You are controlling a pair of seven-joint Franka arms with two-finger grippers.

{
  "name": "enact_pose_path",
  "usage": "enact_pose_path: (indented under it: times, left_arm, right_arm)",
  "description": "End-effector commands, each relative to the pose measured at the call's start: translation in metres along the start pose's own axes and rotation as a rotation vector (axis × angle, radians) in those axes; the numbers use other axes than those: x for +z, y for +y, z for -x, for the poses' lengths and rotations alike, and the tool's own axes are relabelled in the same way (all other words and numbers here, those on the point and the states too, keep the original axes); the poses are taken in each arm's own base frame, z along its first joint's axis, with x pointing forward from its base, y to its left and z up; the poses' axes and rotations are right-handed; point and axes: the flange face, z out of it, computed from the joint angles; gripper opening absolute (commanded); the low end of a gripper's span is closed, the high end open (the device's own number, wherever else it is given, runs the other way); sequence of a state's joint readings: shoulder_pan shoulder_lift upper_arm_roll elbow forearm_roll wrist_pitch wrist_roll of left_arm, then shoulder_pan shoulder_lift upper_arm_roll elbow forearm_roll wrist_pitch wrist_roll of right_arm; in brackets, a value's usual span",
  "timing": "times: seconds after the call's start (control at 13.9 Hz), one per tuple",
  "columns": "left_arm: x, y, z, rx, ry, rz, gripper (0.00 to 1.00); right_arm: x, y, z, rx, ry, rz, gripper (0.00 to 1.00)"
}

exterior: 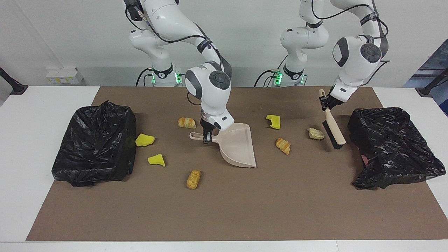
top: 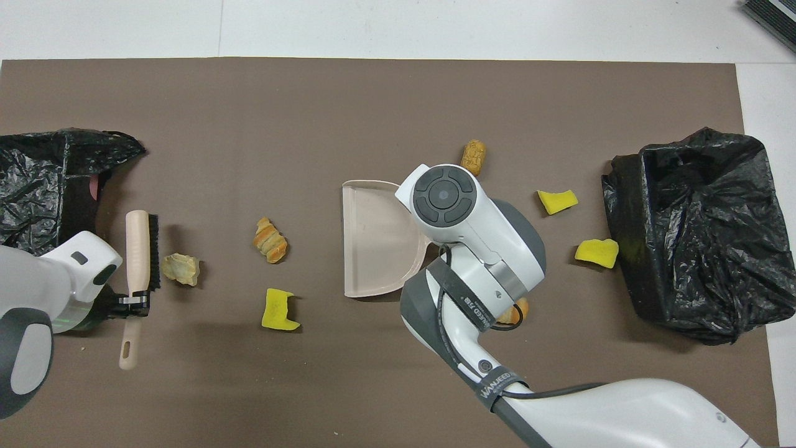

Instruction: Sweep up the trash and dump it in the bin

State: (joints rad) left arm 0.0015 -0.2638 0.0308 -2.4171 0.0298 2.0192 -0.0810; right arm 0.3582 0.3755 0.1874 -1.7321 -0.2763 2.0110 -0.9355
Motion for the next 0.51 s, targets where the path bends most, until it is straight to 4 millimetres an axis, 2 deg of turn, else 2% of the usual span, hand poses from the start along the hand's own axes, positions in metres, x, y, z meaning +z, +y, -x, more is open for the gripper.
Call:
enact_pose_path:
  times: [0.0, 0.14, 0.43]
  left_arm:
    - [0.035, 0.004, 0.014, 0.007, 0.03, -0.015, 0.0]
    - [0.042, 0.017, 0.014, -0.016, 0.034, -0.01, 0.0]
    - [0.044, 0.09, 0.028, -0.093, 0.056, -0.011, 0.0]
  right_arm:
    - [0.001, 0.003, -0.005, -0.043, -0.003, 0.024, 0.0]
    - [0.004, 0.003, -0.006, -0.046, -0.006, 0.021, 0.0]
    - [0.006, 0.002, -0.005, -0.059, -0.01, 0.017, 0.0]
